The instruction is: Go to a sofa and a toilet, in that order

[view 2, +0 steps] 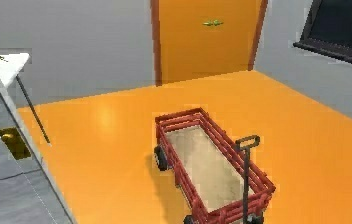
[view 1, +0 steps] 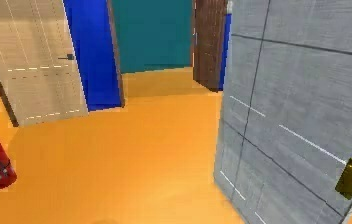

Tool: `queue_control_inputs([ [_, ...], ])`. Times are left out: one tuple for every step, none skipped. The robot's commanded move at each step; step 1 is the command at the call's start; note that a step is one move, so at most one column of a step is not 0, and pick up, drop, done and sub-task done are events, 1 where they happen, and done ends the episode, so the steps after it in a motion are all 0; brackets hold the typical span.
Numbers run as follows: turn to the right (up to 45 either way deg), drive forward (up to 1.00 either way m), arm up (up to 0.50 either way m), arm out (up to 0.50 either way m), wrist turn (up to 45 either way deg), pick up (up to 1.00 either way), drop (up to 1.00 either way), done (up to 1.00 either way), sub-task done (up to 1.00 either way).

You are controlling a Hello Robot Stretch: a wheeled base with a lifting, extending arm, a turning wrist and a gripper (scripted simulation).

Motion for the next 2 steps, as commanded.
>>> queue_control_inputs([
  [-9.0, 0.0, 0.0, 0.0, 0.0, 0.0, 0.0, 0.0, 0.0],
  [0.0, 1.0, 0.0, 0.0, 0.0, 0.0, 0.0, 0.0, 0.0],
])
